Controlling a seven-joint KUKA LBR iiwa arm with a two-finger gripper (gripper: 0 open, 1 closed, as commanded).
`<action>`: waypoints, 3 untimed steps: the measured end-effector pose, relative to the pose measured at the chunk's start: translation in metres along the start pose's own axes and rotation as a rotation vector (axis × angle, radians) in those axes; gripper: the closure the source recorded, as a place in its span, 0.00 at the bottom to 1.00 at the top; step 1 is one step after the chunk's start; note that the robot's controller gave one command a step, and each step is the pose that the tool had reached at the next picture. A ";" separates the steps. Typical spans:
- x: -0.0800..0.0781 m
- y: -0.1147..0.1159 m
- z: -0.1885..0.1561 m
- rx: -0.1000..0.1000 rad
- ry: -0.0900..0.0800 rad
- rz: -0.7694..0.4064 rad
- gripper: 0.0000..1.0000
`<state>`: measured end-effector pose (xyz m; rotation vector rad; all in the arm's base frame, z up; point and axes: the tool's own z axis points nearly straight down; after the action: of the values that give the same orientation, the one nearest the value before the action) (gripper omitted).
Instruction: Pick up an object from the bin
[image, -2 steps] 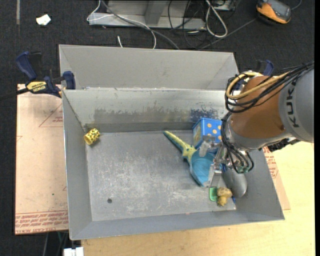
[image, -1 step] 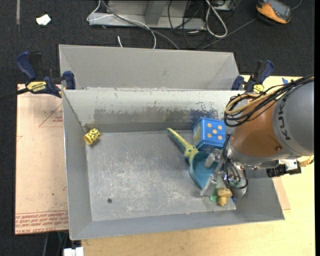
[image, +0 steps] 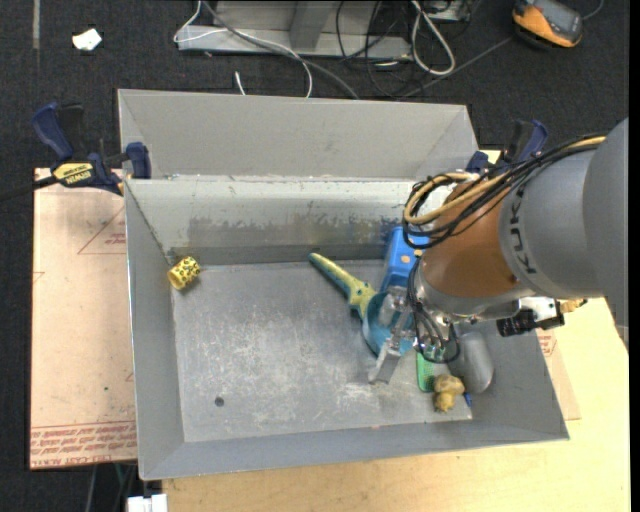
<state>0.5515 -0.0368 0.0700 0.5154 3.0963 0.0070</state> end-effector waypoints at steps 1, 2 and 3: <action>0.014 0.019 -0.031 0.001 -0.005 0.170 0.00; 0.006 0.002 -0.007 0.003 0.004 0.052 1.00; 0.006 0.002 -0.007 0.003 0.004 0.052 1.00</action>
Offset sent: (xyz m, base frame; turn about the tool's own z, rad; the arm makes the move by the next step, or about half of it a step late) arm -0.0038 0.0036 0.0084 0.0526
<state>0.5466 -0.0327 0.0772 0.5964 3.0862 0.0037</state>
